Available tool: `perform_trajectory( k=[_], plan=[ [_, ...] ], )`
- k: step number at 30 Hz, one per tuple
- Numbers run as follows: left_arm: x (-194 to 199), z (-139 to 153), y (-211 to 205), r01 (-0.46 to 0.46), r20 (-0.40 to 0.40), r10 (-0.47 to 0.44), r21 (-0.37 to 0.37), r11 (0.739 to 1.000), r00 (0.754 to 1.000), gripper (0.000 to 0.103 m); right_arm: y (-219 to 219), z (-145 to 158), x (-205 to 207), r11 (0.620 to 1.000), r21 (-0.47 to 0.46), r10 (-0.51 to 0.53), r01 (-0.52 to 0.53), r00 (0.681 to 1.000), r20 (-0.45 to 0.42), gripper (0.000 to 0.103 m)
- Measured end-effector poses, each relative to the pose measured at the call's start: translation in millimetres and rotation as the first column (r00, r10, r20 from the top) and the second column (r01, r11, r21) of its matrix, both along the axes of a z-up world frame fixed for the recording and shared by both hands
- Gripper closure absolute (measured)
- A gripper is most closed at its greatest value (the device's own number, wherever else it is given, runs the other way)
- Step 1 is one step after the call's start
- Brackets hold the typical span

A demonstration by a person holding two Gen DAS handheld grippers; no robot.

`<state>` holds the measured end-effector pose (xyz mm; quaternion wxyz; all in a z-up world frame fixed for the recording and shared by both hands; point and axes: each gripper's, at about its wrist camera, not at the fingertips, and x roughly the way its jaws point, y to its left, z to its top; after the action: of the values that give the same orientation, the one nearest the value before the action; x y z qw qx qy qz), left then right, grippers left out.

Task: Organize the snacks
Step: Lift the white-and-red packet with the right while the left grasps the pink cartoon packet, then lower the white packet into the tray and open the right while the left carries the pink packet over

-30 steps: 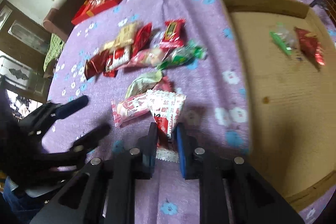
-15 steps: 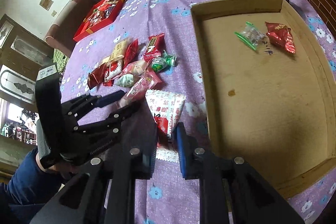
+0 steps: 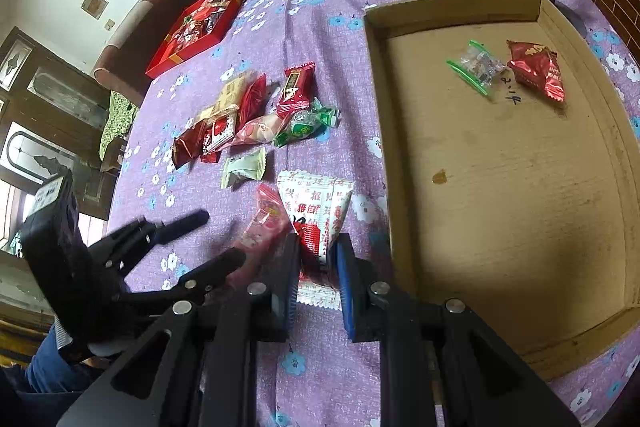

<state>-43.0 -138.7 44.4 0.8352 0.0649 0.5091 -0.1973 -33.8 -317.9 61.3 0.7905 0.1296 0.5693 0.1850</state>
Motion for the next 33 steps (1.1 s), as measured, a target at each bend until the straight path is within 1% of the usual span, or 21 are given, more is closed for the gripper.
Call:
perform_trajectory(
  k=[3,4,5,6,7,9,13,19,26,33],
  plan=[
    [3.2,-10.4,-8.7,0.019,-0.023,-0.018,0.019,1.0,1.0,0.039,-2.4,1.8,-1.7,1.0,-0.001,-0.001,0.001,1.0,0.003,0.086],
    [2.7,-13.8,-11.5,0.018,-0.025,-0.018,0.033,0.999,1.0,0.042,-3.5,2.6,-2.6,1.0,-0.001,-0.001,0.001,1.0,0.005,0.086],
    [2.6,-17.6,-14.4,0.015,-0.029,-0.014,0.051,0.999,0.999,0.049,-4.6,3.2,-3.2,1.0,-0.001,-0.001,0.001,1.0,0.007,0.086],
    [2.2,-21.2,-16.7,0.013,-0.03,-0.01,0.073,0.997,0.999,0.063,-6.1,4.2,-4.1,1.0,-0.001,-0.002,0.002,1.0,0.01,0.086],
    [0.3,-19.9,-19.1,0.01,0.003,-0.01,0.093,0.996,1.0,0.079,-7.8,5.3,-5.2,1.0,0.0,-0.003,0.003,1.0,0.013,0.086],
    [0.3,-18.7,-21.9,0.0,0.011,-0.001,0.101,0.995,1.0,0.079,-10.2,7.2,-7.0,1.0,-0.001,-0.007,0.007,1.0,0.019,0.086],
    [-2.5,-7.0,-27.9,-0.026,0.072,0.017,0.117,0.993,0.997,0.079,-16.1,9.6,-10.1,1.0,-0.001,-0.018,0.018,0.999,0.029,0.086],
    [-3.6,16.4,-43.0,-0.009,0.134,-0.008,0.124,0.992,0.991,0.079,-29.7,13.8,-12.0,0.999,0.006,-0.052,0.052,0.998,0.042,0.086],
    [-1.1,34.8,-60.9,0.012,0.159,-0.032,0.121,0.993,0.987,0.079,-46.9,15.5,-11.5,0.997,0.023,-0.081,0.08,0.996,0.046,0.086],
    [4.2,42.9,-88.3,0.048,0.165,-0.067,0.119,0.992,0.984,0.079,-69.6,13.3,-9.3,0.992,0.035,-0.12,0.119,0.992,0.039,0.086]
  ],
)
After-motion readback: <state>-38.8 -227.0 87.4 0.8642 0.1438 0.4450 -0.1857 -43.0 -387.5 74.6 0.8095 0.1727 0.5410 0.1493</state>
